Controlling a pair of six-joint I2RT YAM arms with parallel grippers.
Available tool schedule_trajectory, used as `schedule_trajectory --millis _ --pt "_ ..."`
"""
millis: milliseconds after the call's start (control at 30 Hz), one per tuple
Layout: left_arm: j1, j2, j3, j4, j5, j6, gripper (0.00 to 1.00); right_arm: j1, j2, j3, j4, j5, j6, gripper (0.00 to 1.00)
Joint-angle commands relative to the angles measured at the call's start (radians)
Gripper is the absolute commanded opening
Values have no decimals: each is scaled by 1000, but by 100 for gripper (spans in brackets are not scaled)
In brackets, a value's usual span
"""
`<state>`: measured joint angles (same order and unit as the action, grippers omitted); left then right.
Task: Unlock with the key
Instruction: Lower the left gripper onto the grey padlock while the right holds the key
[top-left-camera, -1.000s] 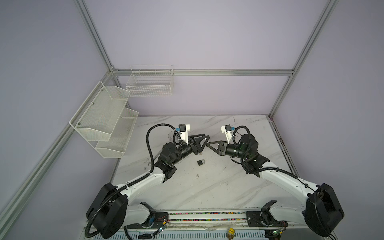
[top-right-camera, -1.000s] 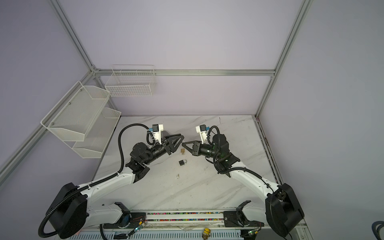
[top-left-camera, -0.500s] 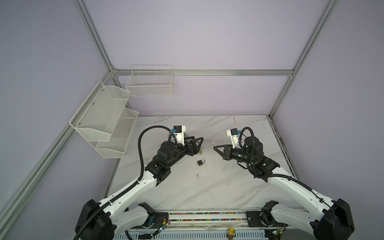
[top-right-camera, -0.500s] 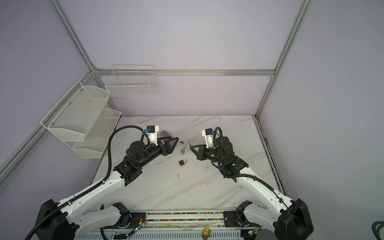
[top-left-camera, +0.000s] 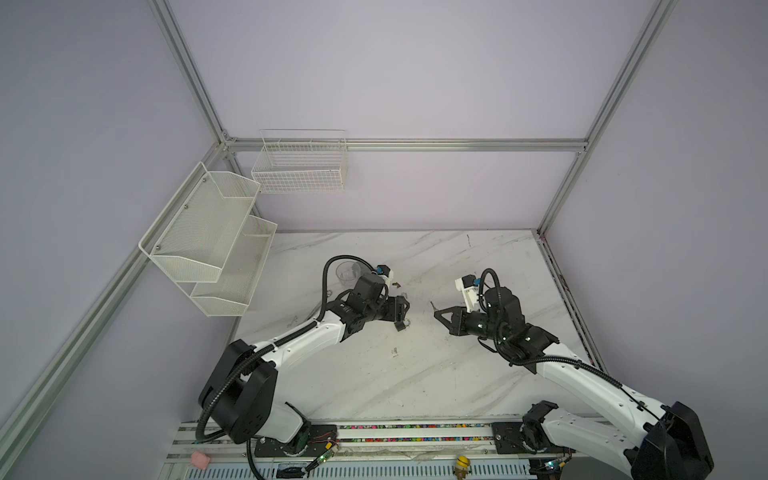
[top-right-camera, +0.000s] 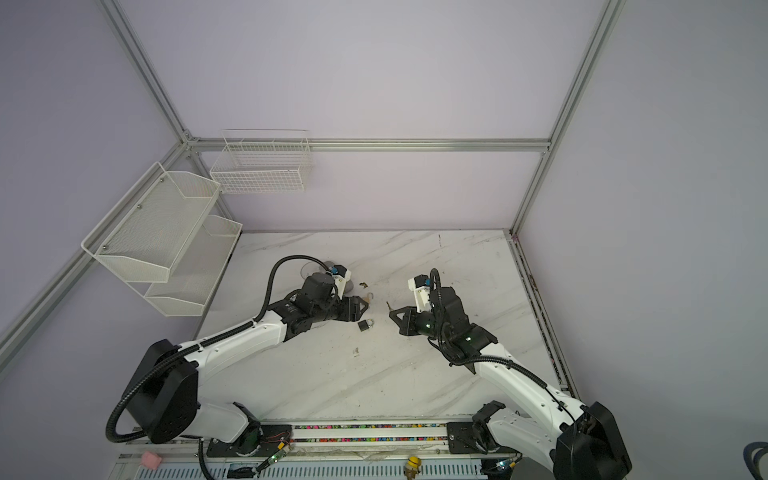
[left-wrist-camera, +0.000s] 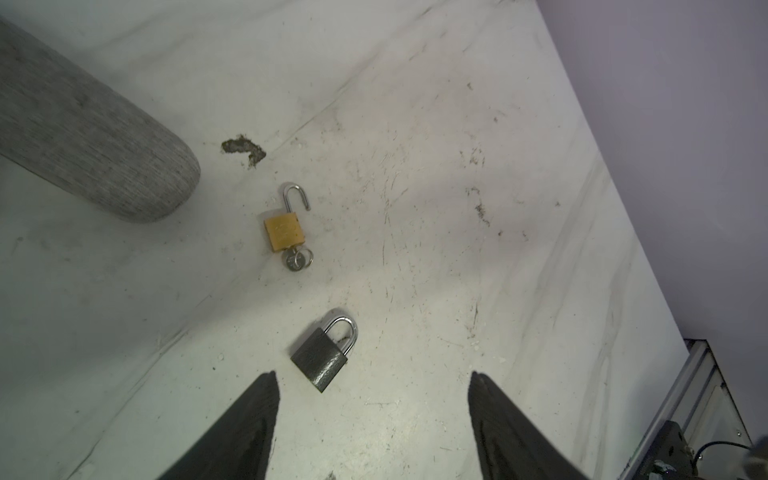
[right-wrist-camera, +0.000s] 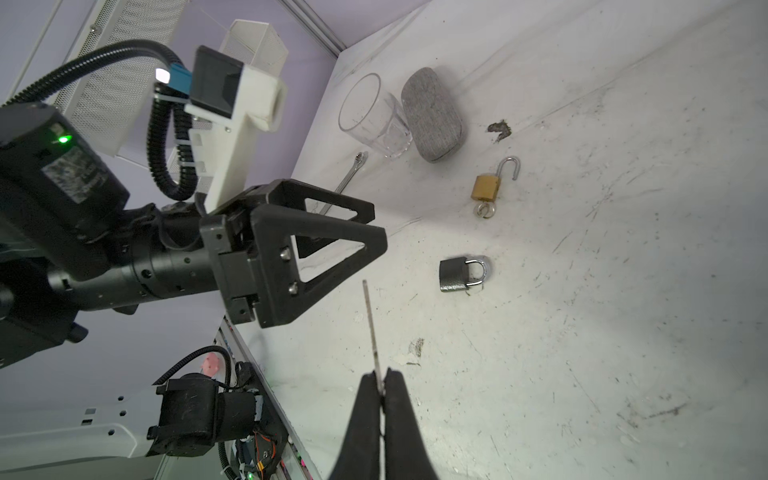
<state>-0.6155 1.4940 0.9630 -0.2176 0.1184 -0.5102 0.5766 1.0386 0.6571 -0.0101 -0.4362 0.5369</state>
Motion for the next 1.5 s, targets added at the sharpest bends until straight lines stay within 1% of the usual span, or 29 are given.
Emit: schedule_trajectory --millis 0,67,167,333,633,733,933,1267,1467 --pt "-5 42 139 -73 4 68 74 -3 -34 -11 -18 50 13 0" --pt "-10 75 149 -74 -30 73 74 -3 -35 -13 -33 78 21 0" --pt "-14 132 181 -99 -32 88 75 -3 -44 -23 -28 95 28 0" --pt "-28 208 229 -126 -68 115 76 -3 -46 -13 -30 125 23 0" --pt "-56 330 324 -201 -100 148 77 -3 -35 -6 -31 134 26 0" --pt "-57 351 331 -206 -102 144 78 -4 -39 -1 -31 136 25 0" --pt "-71 384 335 -213 -65 131 78 -3 -35 -1 -31 139 21 0" --pt "-112 409 360 -282 -124 129 78 -3 -28 3 -33 140 10 0" --pt "-158 423 370 -354 -178 86 77 -4 -33 0 -34 146 12 0"
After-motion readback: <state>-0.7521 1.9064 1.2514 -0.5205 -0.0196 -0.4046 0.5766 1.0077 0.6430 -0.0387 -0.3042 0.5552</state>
